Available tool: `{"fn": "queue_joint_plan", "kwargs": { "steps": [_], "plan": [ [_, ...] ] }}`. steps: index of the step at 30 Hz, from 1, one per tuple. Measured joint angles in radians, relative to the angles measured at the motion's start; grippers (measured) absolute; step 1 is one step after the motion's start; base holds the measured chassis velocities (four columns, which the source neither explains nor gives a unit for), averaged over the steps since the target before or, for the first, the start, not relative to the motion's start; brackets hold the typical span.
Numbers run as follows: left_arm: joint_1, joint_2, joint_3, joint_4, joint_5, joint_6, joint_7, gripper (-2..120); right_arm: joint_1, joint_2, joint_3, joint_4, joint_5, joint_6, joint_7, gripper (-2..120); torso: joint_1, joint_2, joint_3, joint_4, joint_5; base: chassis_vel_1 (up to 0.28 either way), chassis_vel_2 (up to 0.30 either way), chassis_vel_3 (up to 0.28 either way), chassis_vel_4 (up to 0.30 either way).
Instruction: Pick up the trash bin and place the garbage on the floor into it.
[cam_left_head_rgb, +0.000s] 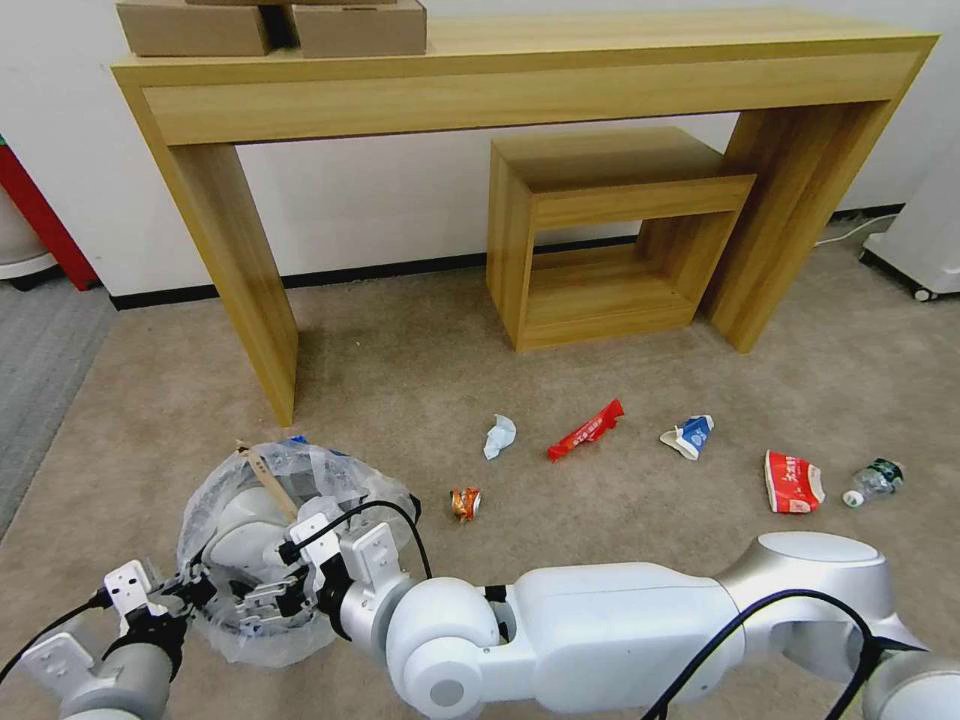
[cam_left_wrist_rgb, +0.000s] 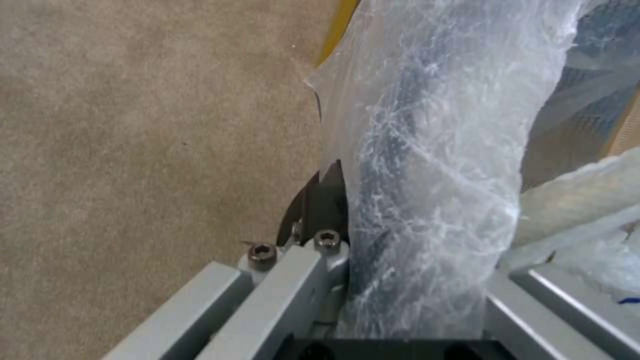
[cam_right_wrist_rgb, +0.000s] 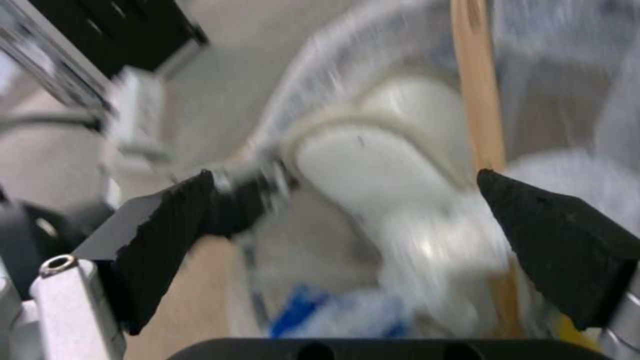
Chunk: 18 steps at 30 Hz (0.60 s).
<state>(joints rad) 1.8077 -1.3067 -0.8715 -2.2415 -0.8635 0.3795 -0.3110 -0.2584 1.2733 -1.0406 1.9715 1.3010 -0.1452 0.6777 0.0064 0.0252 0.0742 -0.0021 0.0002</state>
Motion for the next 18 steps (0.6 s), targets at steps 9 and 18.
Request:
{"fn": "queue_joint_plan", "kwargs": {
  "steps": [9, 18],
  "plan": [
    [0.006, 0.008, -0.007, -0.005, -0.002, 0.001, -0.001, 0, -0.082, -0.063, 0.123, -0.035, -0.196, 0.190, -0.202, 100, 0.000, 0.000, 0.000, 0.0002, 0.0001, 0.000, 0.000, 0.000, 0.000],
    [-0.013, 0.020, -0.008, 0.008, -0.016, 0.004, -0.004, 0, -0.310, -0.240, 0.555, -0.008, -0.294, 0.278, -0.348, 100, 0.000, 0.000, 0.000, 0.0000, 0.0004, 0.000, 0.000, 0.000, 0.000]
  ]
}}
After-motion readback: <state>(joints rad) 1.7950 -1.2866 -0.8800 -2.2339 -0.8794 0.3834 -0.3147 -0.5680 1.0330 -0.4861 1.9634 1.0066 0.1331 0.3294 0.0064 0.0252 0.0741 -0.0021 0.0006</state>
